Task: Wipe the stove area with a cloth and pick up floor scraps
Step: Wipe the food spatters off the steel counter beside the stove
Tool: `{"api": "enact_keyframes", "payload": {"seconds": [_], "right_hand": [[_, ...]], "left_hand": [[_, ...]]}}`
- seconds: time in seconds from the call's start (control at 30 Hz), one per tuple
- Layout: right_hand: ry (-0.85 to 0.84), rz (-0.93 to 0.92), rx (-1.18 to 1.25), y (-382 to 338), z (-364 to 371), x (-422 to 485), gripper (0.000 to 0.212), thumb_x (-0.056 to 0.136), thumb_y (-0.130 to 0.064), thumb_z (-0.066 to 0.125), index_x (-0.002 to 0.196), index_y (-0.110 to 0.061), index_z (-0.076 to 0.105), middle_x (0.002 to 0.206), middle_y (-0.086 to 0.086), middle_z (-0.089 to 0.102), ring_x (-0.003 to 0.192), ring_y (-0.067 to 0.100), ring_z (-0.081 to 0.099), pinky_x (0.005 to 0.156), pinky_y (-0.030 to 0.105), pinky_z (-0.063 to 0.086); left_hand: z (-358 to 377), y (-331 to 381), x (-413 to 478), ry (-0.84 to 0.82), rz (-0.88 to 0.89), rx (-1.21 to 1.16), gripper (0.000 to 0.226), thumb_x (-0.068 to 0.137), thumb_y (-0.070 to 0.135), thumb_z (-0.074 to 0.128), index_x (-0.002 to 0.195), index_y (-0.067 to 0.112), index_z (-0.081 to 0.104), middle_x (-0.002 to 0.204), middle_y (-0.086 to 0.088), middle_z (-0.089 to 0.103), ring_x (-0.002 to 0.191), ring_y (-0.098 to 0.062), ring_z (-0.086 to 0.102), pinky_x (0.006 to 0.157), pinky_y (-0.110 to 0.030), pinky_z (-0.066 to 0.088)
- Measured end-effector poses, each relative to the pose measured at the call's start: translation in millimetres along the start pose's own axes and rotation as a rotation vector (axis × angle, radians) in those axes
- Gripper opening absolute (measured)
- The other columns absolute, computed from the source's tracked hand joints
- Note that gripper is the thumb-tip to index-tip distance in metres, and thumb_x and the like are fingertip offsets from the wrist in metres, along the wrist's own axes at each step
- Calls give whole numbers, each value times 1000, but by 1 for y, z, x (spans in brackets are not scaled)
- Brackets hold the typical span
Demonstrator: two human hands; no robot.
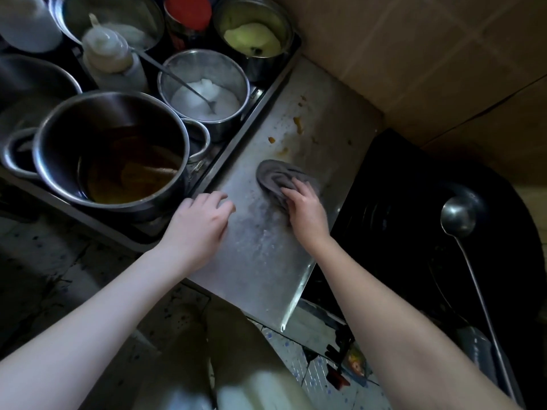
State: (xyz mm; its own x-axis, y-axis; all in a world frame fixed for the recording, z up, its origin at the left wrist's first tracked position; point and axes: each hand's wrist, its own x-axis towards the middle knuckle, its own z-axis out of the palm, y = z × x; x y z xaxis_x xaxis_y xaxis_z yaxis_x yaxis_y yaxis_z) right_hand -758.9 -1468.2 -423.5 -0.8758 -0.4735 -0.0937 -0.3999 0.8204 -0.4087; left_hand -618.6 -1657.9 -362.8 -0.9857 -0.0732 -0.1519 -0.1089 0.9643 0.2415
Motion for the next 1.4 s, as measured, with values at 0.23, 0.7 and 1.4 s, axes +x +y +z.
{"api": "enact_keyframes", "payload": {"seconds": [0.23, 0.7, 1.4], "right_hand": [[179, 260, -6, 29, -18, 1, 30, 96, -12, 47, 121, -15, 62, 149, 8, 37, 141, 32, 26, 110, 44, 33], [-55, -20, 3, -67, 5, 88, 31, 92, -11, 51, 121, -15, 62, 145, 11, 43, 133, 32, 37, 104, 42, 41], [12, 69, -72, 16, -34, 94, 32, 97, -21, 44, 124, -18, 60, 138, 5, 51, 125, 28, 48, 94, 37, 45]], "left_hand": [[-3, 3, 9, 4, -4, -38, 25, 88, 16, 56, 112, 13, 61, 129, -11, 55, 116, -31, 54, 84, -40, 44], [-13, -7, -1, -2, -64, 7, 31, 92, 22, 52, 121, 14, 56, 140, -10, 47, 127, -28, 45, 95, -41, 42], [-9, 5, 39, 36, -27, -39, 26, 79, 12, 65, 105, 9, 65, 125, -13, 60, 111, -30, 59, 83, -41, 46]]}}
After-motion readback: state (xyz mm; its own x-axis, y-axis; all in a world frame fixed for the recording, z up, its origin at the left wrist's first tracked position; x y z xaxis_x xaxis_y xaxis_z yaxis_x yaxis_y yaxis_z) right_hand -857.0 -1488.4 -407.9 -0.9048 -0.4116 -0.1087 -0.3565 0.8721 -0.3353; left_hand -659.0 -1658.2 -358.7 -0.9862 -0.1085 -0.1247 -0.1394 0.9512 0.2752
